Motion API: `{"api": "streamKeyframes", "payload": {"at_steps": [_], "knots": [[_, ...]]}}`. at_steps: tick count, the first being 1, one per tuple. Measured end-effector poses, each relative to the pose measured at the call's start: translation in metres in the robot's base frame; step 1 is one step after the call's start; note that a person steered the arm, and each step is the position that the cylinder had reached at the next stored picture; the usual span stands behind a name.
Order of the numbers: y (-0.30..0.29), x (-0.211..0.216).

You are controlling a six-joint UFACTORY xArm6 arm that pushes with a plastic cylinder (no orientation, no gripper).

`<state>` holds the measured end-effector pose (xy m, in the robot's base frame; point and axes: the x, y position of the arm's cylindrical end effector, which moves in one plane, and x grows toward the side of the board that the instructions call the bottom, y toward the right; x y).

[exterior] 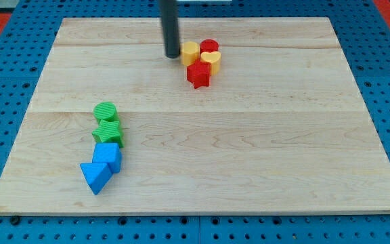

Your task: Point your arm to the top of the red circle

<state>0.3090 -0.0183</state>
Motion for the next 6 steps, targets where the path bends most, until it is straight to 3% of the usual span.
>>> {"api": "streamKeyframes", "payload": {"at_steps": [1,3,4,6], "knots": [[0.008,0.001],[-0.050,-0.018],[-0.028,-0.051],[0.110,-0.067]]}}
